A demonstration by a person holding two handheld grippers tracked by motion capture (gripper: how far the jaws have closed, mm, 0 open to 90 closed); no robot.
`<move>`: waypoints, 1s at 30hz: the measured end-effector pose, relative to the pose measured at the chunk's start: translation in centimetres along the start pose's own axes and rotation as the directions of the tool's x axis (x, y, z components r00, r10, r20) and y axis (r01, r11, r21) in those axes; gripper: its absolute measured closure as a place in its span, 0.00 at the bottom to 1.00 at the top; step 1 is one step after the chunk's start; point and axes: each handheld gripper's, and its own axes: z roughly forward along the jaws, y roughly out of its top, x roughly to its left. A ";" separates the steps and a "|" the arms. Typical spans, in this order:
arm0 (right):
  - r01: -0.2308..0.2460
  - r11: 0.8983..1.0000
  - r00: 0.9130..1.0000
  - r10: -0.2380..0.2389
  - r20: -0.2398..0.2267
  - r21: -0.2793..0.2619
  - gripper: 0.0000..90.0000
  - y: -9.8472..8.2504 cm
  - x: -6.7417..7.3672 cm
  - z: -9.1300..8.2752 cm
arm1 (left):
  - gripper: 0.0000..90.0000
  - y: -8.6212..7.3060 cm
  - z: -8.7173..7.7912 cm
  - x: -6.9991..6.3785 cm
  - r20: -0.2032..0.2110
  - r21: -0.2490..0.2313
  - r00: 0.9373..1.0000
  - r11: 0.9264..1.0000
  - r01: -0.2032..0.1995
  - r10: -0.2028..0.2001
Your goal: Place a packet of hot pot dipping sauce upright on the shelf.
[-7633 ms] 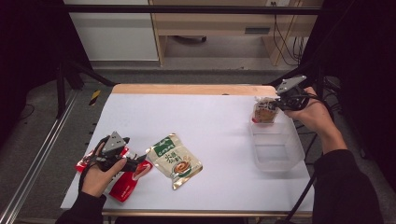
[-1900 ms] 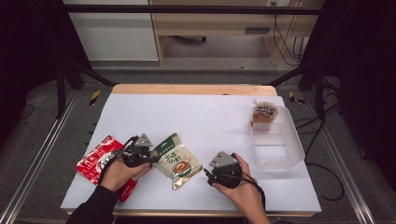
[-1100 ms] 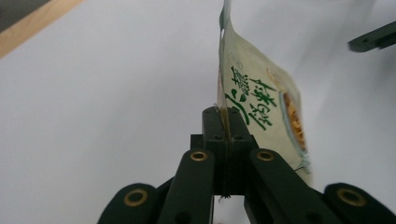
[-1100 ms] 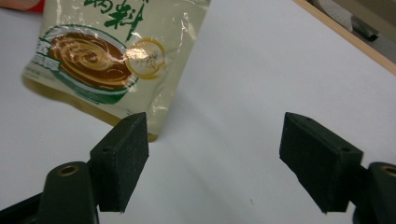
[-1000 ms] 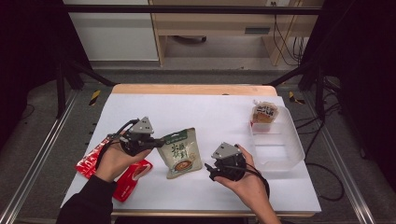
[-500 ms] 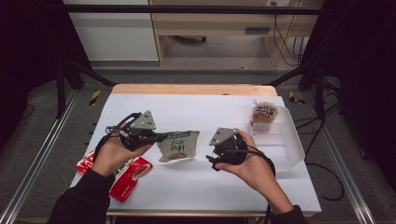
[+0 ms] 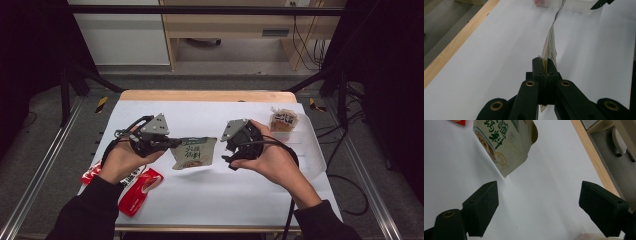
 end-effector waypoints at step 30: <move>0.104 0.994 0.986 -0.099 -0.137 0.032 0.72 2.5 0.3 0.9 | 1.00 2.3 1.4 -1.9 0.055 -0.011 0.996 0.998 -0.064 0.065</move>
